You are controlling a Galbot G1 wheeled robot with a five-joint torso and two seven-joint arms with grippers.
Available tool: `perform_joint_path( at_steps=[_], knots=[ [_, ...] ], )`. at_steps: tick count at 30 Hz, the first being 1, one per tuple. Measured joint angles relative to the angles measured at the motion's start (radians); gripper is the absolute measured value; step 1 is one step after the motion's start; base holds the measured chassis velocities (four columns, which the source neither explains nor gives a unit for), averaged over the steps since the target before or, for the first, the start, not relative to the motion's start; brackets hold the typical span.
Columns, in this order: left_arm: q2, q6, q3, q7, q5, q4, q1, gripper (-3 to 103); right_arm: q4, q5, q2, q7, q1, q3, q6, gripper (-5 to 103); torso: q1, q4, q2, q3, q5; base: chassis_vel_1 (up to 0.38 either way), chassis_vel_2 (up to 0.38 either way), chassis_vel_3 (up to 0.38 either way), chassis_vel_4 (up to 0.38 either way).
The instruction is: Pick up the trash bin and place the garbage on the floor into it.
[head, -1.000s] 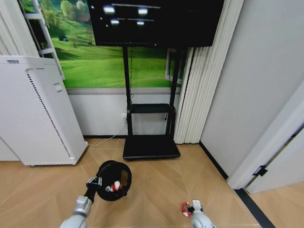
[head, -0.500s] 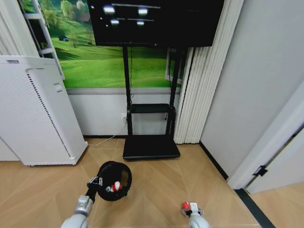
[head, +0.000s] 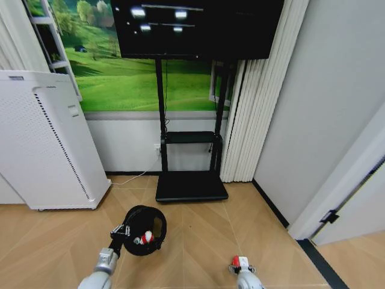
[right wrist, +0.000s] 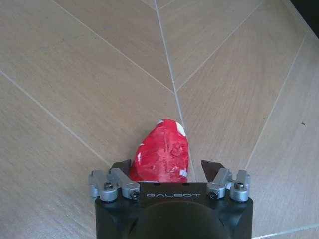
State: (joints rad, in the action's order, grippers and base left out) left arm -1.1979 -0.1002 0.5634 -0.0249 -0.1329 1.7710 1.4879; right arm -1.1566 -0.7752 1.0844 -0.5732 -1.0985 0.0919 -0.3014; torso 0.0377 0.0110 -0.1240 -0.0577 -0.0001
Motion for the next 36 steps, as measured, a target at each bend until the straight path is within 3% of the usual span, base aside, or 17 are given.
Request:
perform_joint_path(
  at_steps=[2,4,5,8,10,24,28,30,34,36],
  knots=[
    [-0.001,-0.004,0.002,0.000,0.000,-0.001,0.005,5,0.006,0.008,0.004,0.002,0.000,0.004,0.009,68,0.000,-0.0001,0.000,0.000,-0.0001,0.000,0.000,0.000,0.000],
    [-0.001,-0.005,0.002,0.000,0.000,-0.002,0.005,5,0.007,0.010,0.005,0.002,0.001,0.005,0.010,68,0.000,0.0000,0.000,0.000,-0.0001,0.000,0.000,0.000,0.000],
    [-0.001,-0.005,0.002,0.000,0.000,-0.002,0.006,5,0.009,0.010,0.005,0.000,0.003,0.006,0.011,57,0.000,0.0000,0.000,0.000,-0.0002,0.000,0.000,0.000,0.000],
    [-0.002,-0.006,0.002,0.000,0.000,-0.002,0.006,5,0.009,0.010,0.005,-0.002,0.004,0.007,0.011,57,0.000,0.0001,0.000,0.000,-0.0002,0.000,0.000,0.000,0.000],
    [-0.003,-0.006,0.002,0.000,0.000,-0.001,0.007,5,0.007,0.010,0.002,-0.005,0.005,0.010,0.011,48,0.000,0.0003,0.000,0.000,-0.0001,0.000,0.000,0.000,0.000],
    [-0.008,-0.007,0.000,-0.004,0.003,-0.002,0.006,5,-0.076,-0.064,-0.025,-0.053,-0.003,-0.001,-0.005,48,0.000,0.0000,0.000,0.000,0.0004,0.000,0.000,0.000,0.000],
    [-0.011,-0.008,-0.005,-0.004,0.004,-0.004,0.001,5,-0.190,-0.131,-0.066,-0.100,-0.015,-0.021,-0.037,48,0.000,0.0001,0.000,0.000,0.0003,0.000,0.000,0.000,0.000],
    [-0.022,-0.008,-0.018,-0.005,0.009,-0.005,-0.011,5,-0.342,-0.185,-0.126,-0.162,-0.040,-0.042,-0.066,48,0.000,0.0002,0.000,0.000,0.0001,0.000,0.000,0.000,0.000],
    [-0.028,-0.008,-0.021,-0.006,0.009,-0.005,-0.018,5,-0.424,-0.181,-0.149,-0.169,-0.060,-0.045,-0.056,48,0.000,0.0001,0.000,0.000,0.0001,0.000,0.000,0.000,0.000],
    [-0.033,-0.008,-0.023,-0.005,0.012,-0.009,-0.024,5,-0.483,-0.138,-0.161,-0.136,-0.078,-0.048,-0.025,48,0.000,0.0001,0.000,0.000,0.0002,0.000,0.000,0.000,0.000]
  ],
)
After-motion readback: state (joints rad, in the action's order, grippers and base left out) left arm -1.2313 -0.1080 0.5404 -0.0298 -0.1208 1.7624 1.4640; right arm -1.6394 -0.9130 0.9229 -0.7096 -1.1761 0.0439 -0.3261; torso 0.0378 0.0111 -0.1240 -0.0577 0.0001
